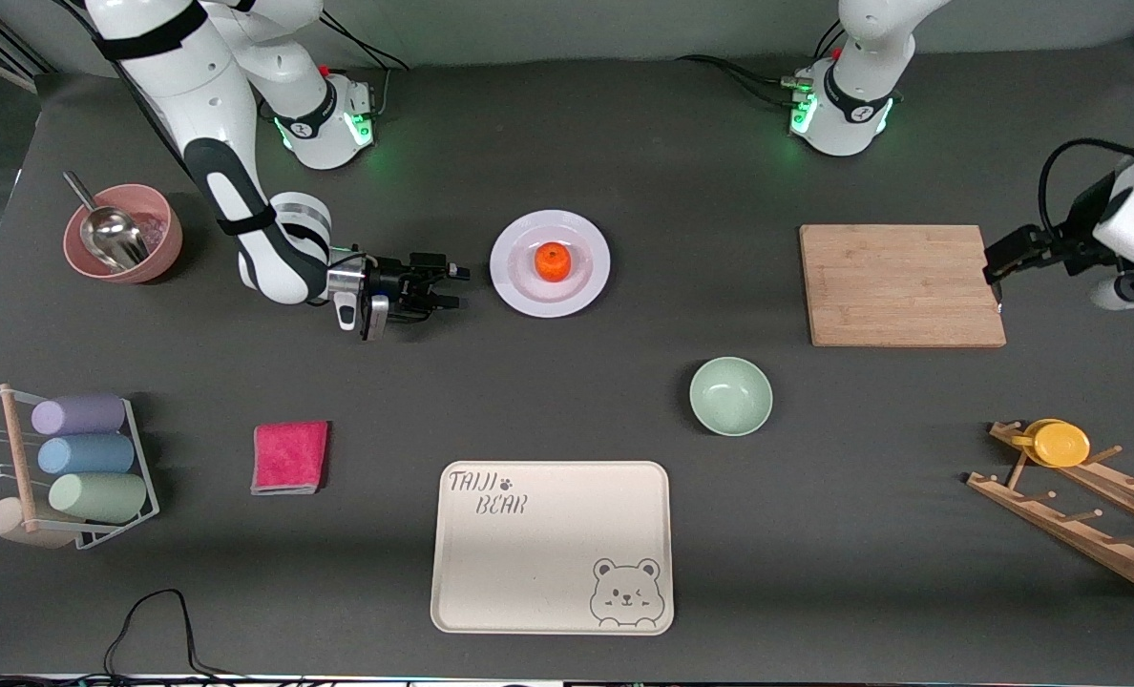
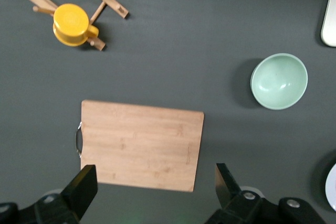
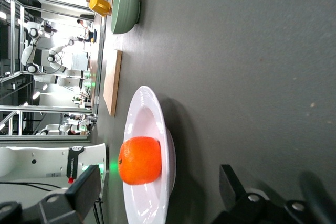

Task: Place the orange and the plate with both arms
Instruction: 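Grasp the white plate rim with the right gripper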

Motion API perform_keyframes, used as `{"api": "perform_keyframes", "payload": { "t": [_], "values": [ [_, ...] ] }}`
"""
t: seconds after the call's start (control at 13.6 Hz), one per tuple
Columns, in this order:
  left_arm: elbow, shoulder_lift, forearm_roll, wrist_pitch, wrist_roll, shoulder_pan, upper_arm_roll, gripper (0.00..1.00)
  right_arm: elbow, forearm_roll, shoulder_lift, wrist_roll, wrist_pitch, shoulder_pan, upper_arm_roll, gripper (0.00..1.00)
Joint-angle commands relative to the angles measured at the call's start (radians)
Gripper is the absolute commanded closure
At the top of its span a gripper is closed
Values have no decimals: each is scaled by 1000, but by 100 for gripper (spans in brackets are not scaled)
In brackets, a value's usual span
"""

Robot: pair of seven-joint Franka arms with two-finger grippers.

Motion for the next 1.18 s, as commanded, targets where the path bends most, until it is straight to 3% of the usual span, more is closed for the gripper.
{"api": "perform_keyframes", "payload": {
  "t": [0.0,0.29,0.59,0.66,0.74,1.03,1.1],
  "values": [
    [-32,-52,-19,-15,34,-3,19,0,7,136,33,-56,1,93,-4,0],
    [-35,-51,-19,-16,39,-4,20,0,5,263,56,-54,5,172,-4,0],
    [-37,-49,-19,-16,42,-6,19,0,5,306,64,-56,13,209,-4,0],
    [-37,-49,-19,-16,42,-6,19,0,5,313,64,-56,13,211,-4,7],
    [-37,-49,-19,-16,49,-7,19,0,7,314,67,-57,13,213,-4,21],
    [-41,-48,-19,-15,65,-11,17,0,7,323,71,-103,15,213,-4,92],
    [-41,-48,-19,-15,65,-11,16,0,9,323,77,-122,16,213,-4,99]
  ]
}}
